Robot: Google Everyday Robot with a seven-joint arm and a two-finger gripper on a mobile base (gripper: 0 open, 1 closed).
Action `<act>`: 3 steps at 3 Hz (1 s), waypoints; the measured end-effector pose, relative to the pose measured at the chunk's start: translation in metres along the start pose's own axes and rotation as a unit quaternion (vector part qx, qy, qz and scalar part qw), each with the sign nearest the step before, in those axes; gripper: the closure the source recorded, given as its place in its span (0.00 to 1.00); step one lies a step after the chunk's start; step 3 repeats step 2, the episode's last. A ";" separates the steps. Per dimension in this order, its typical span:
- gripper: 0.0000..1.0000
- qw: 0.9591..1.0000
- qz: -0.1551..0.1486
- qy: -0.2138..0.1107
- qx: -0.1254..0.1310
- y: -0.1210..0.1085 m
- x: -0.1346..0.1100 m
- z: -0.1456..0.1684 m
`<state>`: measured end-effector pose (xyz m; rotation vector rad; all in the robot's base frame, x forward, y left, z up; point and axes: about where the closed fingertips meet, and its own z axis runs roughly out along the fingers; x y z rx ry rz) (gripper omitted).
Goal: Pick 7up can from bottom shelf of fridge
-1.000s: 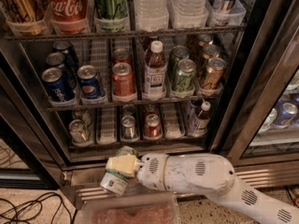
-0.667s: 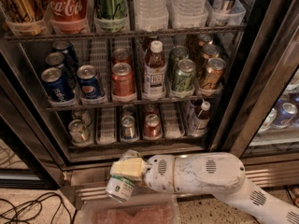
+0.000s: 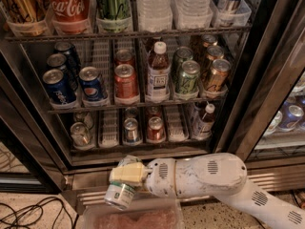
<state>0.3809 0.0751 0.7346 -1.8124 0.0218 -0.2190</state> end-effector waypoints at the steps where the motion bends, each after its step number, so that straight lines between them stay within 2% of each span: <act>1: 1.00 1.000 0.003 -0.025 0.002 -0.001 -0.005 0.001; 3: 1.00 1.000 0.003 -0.026 0.002 -0.001 -0.005 0.001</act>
Offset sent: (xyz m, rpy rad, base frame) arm -0.0044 0.0018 0.0002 -0.0006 0.0152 0.0422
